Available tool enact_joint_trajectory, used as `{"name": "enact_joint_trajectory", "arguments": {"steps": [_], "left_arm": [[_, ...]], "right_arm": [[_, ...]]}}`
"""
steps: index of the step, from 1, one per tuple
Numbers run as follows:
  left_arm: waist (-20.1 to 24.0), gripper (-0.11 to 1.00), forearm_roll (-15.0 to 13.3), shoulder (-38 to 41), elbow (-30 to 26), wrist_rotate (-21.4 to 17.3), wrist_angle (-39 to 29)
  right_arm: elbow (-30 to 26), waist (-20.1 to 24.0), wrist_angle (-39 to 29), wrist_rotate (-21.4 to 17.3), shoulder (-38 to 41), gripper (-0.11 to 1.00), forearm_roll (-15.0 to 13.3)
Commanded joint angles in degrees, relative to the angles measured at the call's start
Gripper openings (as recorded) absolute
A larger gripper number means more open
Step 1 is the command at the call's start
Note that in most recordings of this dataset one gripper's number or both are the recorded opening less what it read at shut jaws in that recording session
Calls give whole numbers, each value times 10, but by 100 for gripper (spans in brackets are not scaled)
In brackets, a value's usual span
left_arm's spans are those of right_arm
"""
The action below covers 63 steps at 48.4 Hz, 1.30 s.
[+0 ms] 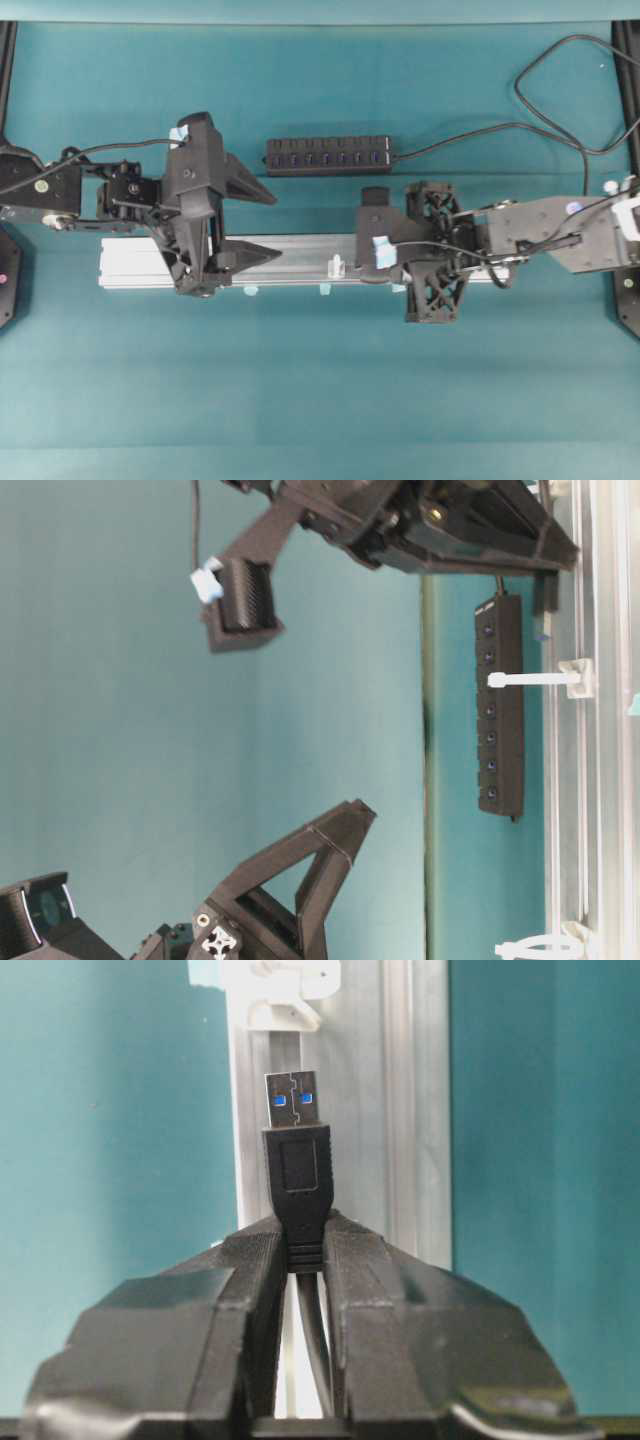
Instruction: Pass the USB cable through three rings with both arms.
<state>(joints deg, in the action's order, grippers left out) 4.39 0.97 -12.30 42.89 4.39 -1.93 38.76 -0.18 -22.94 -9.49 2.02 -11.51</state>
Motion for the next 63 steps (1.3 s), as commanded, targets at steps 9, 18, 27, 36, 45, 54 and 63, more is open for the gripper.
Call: {"name": "enact_joint_trajectory", "arguments": {"steps": [9, 18, 27, 36, 45, 54, 63], "left_arm": [[-2, 90, 2, -8, -5, 0, 1], [-3, 90, 2, -9, -3, 0, 1], [-2, 90, 2, -7, -2, 0, 1], [-2, 90, 2, -4, -2, 2, 1], [-2, 90, 2, 11, 1, 3, 13], [-5, 90, 2, 36, 2, 3, 41], [-9, 90, 2, 65, 1, 2, 71]], "right_arm": [[-40, 4, 8, -2, 18, -6, 2], [-56, 3, 9, -2, 25, -6, 2], [-62, 4, 11, -4, 28, -6, 5], [-62, 3, 31, -4, 28, -6, 17], [-60, 4, 53, -6, 28, -6, 40], [-59, 2, 62, -6, 28, -6, 54], [-59, 0, 65, -6, 28, -6, 60]]}}
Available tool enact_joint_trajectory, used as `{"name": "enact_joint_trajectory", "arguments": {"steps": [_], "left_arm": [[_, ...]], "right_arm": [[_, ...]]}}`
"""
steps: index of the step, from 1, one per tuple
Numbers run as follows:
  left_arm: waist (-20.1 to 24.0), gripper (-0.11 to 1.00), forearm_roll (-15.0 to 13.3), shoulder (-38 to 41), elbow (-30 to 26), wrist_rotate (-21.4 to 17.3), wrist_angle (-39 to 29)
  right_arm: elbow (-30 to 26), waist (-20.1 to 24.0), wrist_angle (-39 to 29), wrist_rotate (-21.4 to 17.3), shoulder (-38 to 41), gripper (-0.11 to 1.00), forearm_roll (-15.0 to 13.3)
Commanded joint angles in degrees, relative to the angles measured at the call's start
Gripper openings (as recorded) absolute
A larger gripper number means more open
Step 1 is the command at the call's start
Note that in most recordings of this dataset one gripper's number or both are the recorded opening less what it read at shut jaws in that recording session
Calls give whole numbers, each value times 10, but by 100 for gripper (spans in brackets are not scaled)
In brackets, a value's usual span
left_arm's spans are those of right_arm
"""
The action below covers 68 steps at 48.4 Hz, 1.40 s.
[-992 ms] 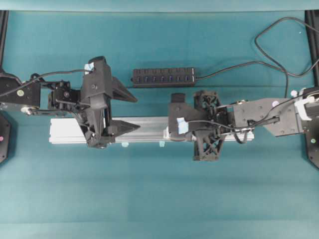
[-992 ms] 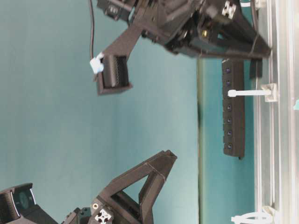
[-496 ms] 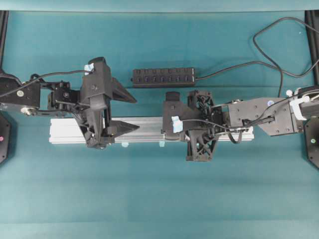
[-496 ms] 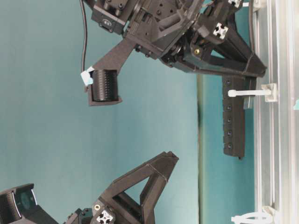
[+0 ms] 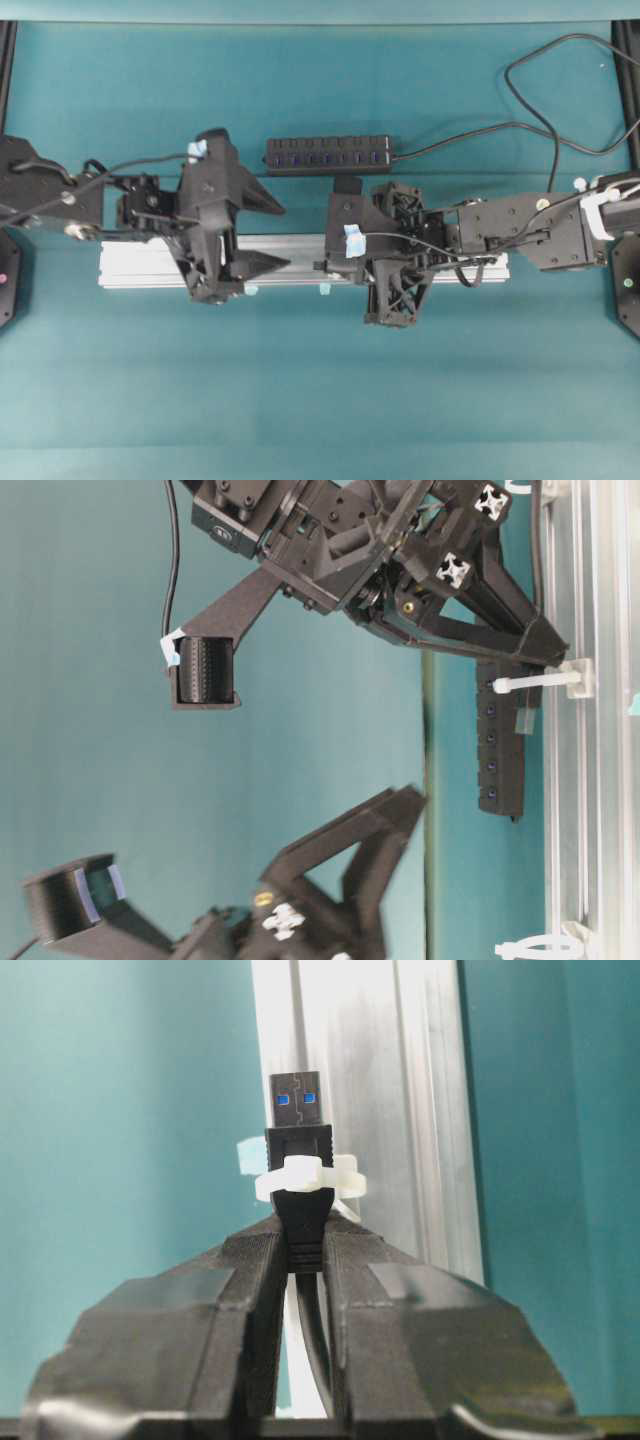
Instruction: Pass the USB cable through three rings with both arms.
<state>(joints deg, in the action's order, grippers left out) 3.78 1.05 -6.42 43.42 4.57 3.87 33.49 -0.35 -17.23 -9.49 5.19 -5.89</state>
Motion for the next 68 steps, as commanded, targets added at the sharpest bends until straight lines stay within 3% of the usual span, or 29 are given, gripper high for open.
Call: {"name": "enact_joint_trajectory", "arguments": {"steps": [1, 38, 68], "left_arm": [[-4, 90, 1, 10, -4, 0, 16], [-27, 89, 1, 134, -67, 0, 51], [-23, 89, 1, 154, -79, 0, 57]], "right_arm": [[-6, 2, 7, -6, -4, -6, 4], [13, 2, 18, -6, -8, -6, 4], [20, 3, 52, -7, -8, -6, 4]]}}
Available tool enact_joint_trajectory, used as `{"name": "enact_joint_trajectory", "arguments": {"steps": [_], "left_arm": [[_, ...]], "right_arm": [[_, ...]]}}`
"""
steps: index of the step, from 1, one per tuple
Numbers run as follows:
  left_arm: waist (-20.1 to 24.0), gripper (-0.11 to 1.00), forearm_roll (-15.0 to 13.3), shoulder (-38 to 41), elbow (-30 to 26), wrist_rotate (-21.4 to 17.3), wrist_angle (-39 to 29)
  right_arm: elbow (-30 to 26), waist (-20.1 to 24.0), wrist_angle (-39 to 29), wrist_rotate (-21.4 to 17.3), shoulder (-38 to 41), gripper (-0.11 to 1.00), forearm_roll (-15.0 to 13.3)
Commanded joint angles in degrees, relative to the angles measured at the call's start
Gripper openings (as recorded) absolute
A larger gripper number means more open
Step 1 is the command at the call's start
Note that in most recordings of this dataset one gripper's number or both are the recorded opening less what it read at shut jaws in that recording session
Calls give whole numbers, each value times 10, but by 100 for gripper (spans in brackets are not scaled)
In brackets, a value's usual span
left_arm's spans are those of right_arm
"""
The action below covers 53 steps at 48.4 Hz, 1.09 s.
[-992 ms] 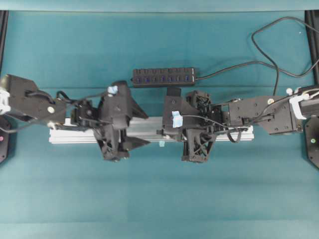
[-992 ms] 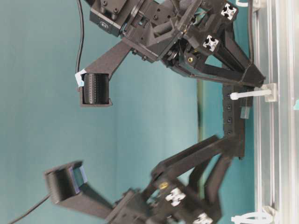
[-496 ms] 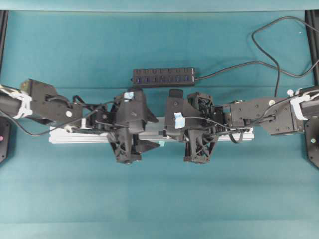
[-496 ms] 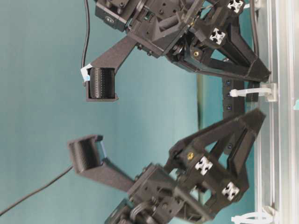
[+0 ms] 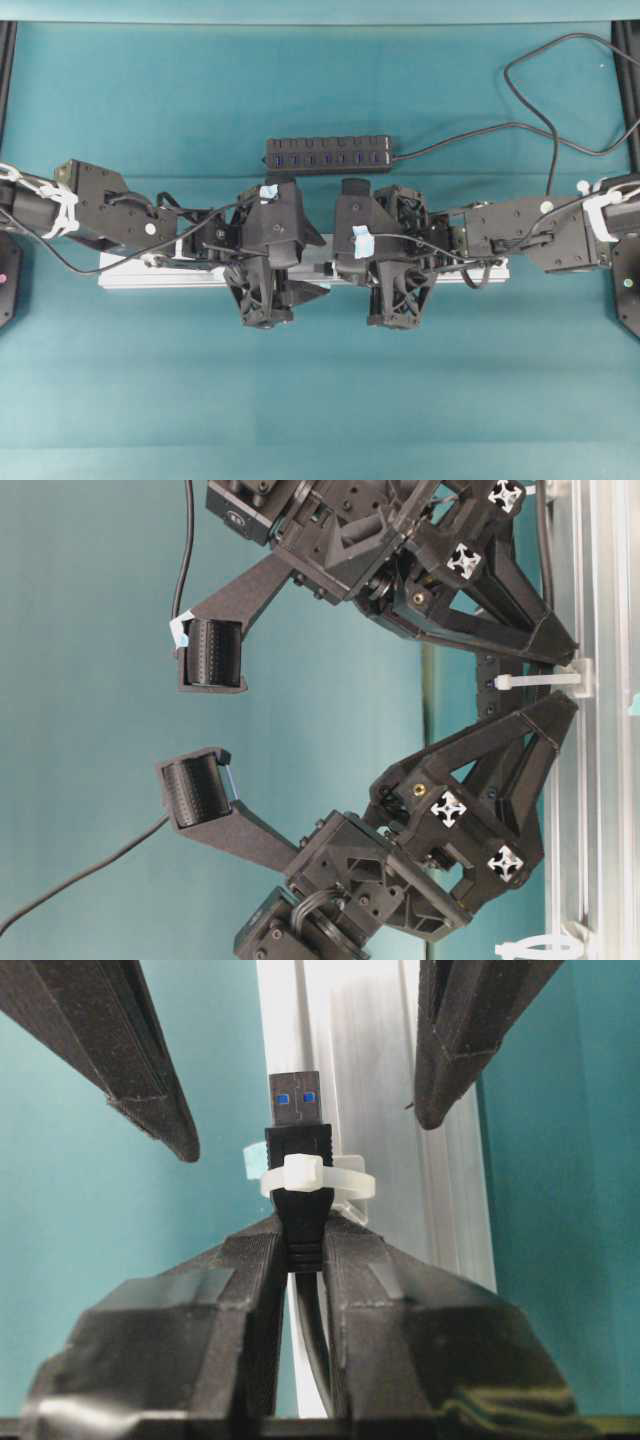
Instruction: Pass the USB cable through three rings with both arms.
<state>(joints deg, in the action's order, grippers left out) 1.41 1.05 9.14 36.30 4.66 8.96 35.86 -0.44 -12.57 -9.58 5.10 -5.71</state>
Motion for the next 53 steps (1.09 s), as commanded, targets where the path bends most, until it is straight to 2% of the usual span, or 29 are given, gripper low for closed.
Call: {"name": "enact_joint_trajectory", "arguments": {"steps": [1, 6, 11, 18, 23, 28, 53], "left_arm": [[1, 89, 2, -1, -8, -1, 5], [2, 85, 1, 1, -8, -1, 6], [2, 75, 2, 2, -8, -2, 6], [2, 55, 1, 2, -8, -7, 8], [2, 36, 1, 3, -8, -10, 20], [2, 23, 2, 3, -8, -10, 30], [2, 23, 2, 1, -5, -10, 28]], "right_arm": [[-4, 3, 5, -6, -8, -6, 3], [-4, 4, 5, -6, -7, -6, 2], [-4, 3, 5, -6, -7, -6, 2], [-4, 3, 5, -6, -7, -6, 2], [-4, 3, 5, -6, -7, -6, 3], [-4, 3, 5, -6, -7, -6, 2], [-3, 3, -18, -6, -7, -4, 3]]}}
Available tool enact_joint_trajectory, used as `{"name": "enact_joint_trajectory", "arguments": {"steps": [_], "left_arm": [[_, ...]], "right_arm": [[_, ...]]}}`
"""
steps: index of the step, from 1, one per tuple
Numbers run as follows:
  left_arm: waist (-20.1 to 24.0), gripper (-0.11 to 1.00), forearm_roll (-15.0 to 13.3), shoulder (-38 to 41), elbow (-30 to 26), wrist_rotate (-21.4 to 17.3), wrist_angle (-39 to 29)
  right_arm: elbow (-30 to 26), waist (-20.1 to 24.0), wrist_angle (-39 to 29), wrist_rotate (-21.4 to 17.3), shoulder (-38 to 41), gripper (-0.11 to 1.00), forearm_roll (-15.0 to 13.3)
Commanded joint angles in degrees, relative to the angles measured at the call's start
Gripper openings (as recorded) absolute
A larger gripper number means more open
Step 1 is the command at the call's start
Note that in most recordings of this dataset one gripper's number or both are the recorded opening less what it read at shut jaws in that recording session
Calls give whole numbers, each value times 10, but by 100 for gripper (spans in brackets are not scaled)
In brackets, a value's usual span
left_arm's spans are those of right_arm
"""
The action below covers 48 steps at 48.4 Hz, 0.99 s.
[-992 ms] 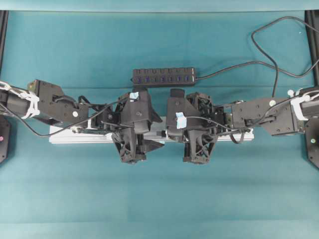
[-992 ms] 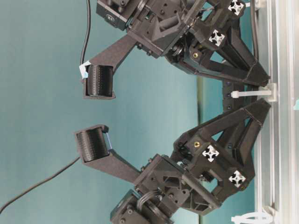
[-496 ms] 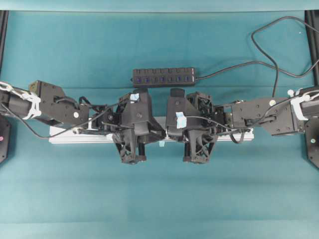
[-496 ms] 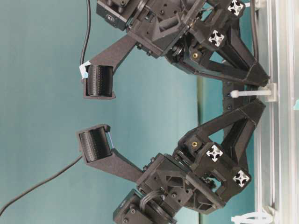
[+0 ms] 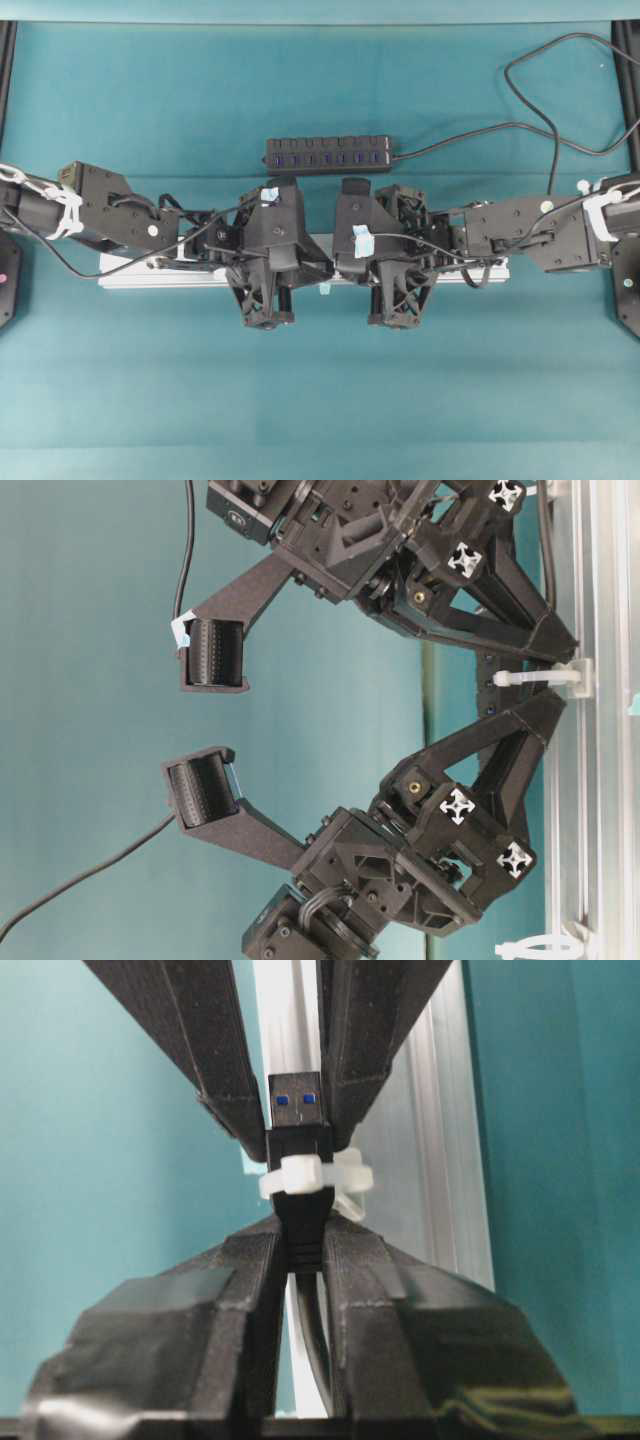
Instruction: Pass the USB cable through three rings with both arms.
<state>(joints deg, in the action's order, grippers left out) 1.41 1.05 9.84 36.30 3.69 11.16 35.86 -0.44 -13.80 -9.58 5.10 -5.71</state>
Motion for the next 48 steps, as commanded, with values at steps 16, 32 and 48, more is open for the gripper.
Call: {"name": "enact_joint_trajectory", "arguments": {"steps": [16, 32, 48], "left_arm": [[2, 23, 1, -11, 11, 1, 5], [1, 23, 1, -48, 51, 7, 5], [-4, 23, 2, -89, 75, 8, 4]], "right_arm": [[-3, 2, -33, -5, -16, 47, 2], [-5, -3, -38, -4, -30, 80, 2], [-30, -3, -38, -4, -40, 80, 1]]}}
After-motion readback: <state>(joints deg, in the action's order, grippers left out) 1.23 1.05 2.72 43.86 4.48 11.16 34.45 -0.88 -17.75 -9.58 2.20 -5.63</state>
